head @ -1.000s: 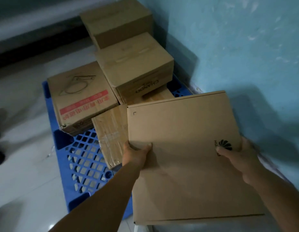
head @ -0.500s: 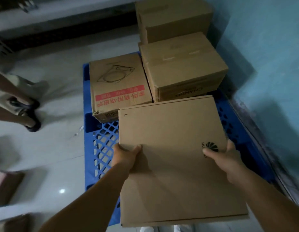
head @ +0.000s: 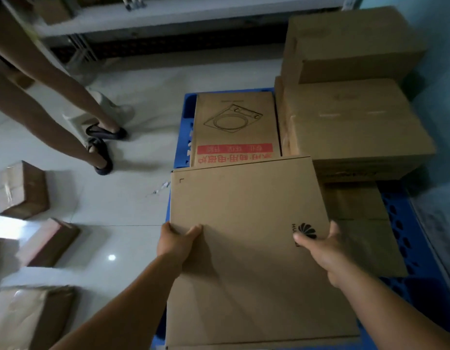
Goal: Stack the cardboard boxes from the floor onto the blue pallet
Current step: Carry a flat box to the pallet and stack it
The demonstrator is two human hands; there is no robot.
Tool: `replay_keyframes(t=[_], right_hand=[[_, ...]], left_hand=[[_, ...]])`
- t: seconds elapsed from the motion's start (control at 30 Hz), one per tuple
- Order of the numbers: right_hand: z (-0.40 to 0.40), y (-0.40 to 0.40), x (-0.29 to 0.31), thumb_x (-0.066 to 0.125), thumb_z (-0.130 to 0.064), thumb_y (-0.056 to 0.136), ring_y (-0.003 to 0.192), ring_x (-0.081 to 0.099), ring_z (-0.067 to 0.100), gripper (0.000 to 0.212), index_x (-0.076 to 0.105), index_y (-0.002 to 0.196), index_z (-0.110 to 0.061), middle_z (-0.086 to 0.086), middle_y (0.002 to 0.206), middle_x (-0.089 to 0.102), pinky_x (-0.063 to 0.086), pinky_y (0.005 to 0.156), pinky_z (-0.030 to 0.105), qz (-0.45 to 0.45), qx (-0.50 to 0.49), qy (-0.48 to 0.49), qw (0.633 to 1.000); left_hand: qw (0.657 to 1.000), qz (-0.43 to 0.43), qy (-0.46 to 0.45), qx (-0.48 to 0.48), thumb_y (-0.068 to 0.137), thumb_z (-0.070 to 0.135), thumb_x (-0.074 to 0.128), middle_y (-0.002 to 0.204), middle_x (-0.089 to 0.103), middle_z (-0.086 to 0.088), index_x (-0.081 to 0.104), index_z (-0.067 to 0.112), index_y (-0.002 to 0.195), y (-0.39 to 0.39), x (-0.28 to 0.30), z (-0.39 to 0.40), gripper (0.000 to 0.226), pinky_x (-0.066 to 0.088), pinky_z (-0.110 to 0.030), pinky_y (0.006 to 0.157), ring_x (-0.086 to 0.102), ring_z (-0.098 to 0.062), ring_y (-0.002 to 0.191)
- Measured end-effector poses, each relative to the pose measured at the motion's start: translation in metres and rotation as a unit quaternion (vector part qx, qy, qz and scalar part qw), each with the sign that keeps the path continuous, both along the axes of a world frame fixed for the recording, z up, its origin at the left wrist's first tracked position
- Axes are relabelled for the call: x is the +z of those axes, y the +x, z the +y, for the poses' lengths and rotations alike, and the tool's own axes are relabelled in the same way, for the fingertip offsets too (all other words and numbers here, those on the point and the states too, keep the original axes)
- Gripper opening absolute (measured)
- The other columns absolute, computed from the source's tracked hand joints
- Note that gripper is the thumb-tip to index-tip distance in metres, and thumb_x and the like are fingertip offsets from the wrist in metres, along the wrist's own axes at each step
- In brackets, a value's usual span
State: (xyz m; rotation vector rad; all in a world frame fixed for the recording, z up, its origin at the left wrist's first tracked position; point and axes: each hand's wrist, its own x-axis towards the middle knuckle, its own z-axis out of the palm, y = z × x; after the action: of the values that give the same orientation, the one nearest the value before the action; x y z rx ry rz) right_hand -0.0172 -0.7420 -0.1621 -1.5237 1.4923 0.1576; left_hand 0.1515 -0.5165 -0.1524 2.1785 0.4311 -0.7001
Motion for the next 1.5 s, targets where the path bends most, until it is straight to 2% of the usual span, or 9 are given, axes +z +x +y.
replay_keyframes(t=[0.13, 0.33, 0.47, 0.57, 0.7, 0.87, 1.03, 1.37, 1.5], right_hand=[[0.029, 0.051, 0.004, 0.080, -0.035, 0.074, 0.139, 0.029, 0.035, 0.103, 0.013, 0.153, -0.028, 0.007, 0.157, 0.021, 0.033, 0.106, 0.053, -0.014, -0.010, -0.003, 1.000], [0.084, 0.126, 0.021, 0.078, -0.032, 0.077, 0.139, 0.030, 0.035, 0.102, 0.011, 0.153, -0.028, 0.006, 0.157, 0.024, 0.030, 0.107, 0.054, -0.024, -0.059, -0.016, 0.998], [0.110, 0.170, 0.040, 0.080, -0.034, 0.075, 0.135, 0.036, 0.035, 0.097, 0.019, 0.151, -0.026, 0.007, 0.152, 0.033, 0.035, 0.104, 0.054, -0.023, -0.081, -0.053, 0.995], [0.120, 0.195, 0.057, 0.079, -0.032, 0.077, 0.131, 0.041, 0.034, 0.091, 0.024, 0.148, -0.018, 0.009, 0.147, 0.040, 0.037, 0.101, 0.049, -0.031, -0.097, -0.072, 0.992], [0.116, 0.218, 0.069, 0.076, -0.030, 0.080, 0.132, 0.040, 0.031, 0.088, 0.024, 0.149, -0.012, 0.009, 0.148, 0.040, 0.036, 0.100, 0.042, -0.043, -0.102, -0.082, 0.990], [0.095, 0.237, 0.065, 0.077, -0.035, 0.079, 0.135, 0.036, 0.032, 0.097, 0.017, 0.153, -0.016, 0.009, 0.152, 0.034, 0.035, 0.103, 0.043, -0.040, -0.111, -0.084, 0.989], [0.058, 0.264, 0.047, 0.080, -0.040, 0.073, 0.136, 0.036, 0.031, 0.100, 0.022, 0.151, -0.017, 0.008, 0.153, 0.034, 0.036, 0.105, 0.045, -0.042, -0.105, -0.089, 0.990], [-0.065, 0.333, -0.019, 0.076, -0.042, 0.077, 0.137, 0.034, 0.033, 0.096, 0.020, 0.152, -0.019, 0.008, 0.154, 0.028, 0.035, 0.105, 0.045, -0.016, -0.091, -0.095, 0.991], [-0.108, 0.359, -0.047, 0.076, -0.048, 0.074, 0.134, 0.036, 0.033, 0.100, 0.020, 0.151, -0.019, 0.009, 0.151, 0.025, 0.037, 0.103, 0.046, 0.015, -0.079, -0.110, 0.991]], left_hand=[[1.000, 0.004, -0.023, 0.000, 0.078, 0.040, 0.076, 0.116, 0.057, -0.006, 0.044, 0.016, 0.129, 0.052, -0.001, 0.030, 0.066, 0.047, -0.041, 0.096, 0.055, -0.030, 0.108], [0.997, 0.012, -0.064, -0.038, 0.080, 0.039, 0.074, 0.119, 0.056, -0.006, 0.042, 0.016, 0.130, 0.140, 0.009, 0.071, 0.064, 0.045, -0.038, 0.094, 0.054, -0.029, 0.106], [0.994, 0.002, -0.086, -0.061, 0.082, 0.037, 0.073, 0.121, 0.054, -0.006, 0.039, 0.014, 0.133, 0.188, 0.024, 0.089, 0.065, 0.042, -0.035, 0.089, 0.049, -0.024, 0.099], [0.993, 0.001, -0.103, -0.051, 0.079, 0.037, 0.077, 0.123, 0.055, -0.008, 0.039, 0.012, 0.131, 0.216, 0.030, 0.093, 0.069, 0.044, -0.038, 0.092, 0.053, -0.028, 0.107], [0.989, 0.004, -0.134, -0.057, 0.078, 0.030, 0.078, 0.115, 0.055, -0.005, 0.043, 0.010, 0.129, 0.239, 0.034, 0.089, 0.064, 0.042, -0.034, 0.082, 0.050, -0.023, 0.096], [0.988, 0.005, -0.122, -0.092, 0.079, 0.026, 0.078, 0.106, 0.053, -0.006, 0.048, 0.014, 0.113, 0.262, 0.030, 0.071, 0.047, 0.044, -0.038, 0.085, 0.051, -0.025, 0.095], [0.989, 0.008, -0.110, -0.101, 0.078, 0.028, 0.078, 0.114, 0.055, -0.008, 0.043, 0.013, 0.128, 0.289, 0.018, 0.039, 0.063, 0.046, -0.045, 0.094, 0.054, -0.030, 0.105], [0.992, -0.019, -0.096, -0.082, 0.076, 0.024, 0.080, 0.123, 0.058, -0.009, 0.046, 0.012, 0.129, 0.348, -0.041, -0.084, 0.065, 0.044, -0.034, 0.086, 0.056, -0.030, 0.109], [0.990, -0.035, -0.100, -0.095, 0.074, 0.017, 0.081, 0.126, 0.055, -0.007, 0.043, 0.015, 0.130, 0.372, -0.064, -0.130, 0.068, 0.046, -0.037, 0.094, 0.053, -0.029, 0.114]])
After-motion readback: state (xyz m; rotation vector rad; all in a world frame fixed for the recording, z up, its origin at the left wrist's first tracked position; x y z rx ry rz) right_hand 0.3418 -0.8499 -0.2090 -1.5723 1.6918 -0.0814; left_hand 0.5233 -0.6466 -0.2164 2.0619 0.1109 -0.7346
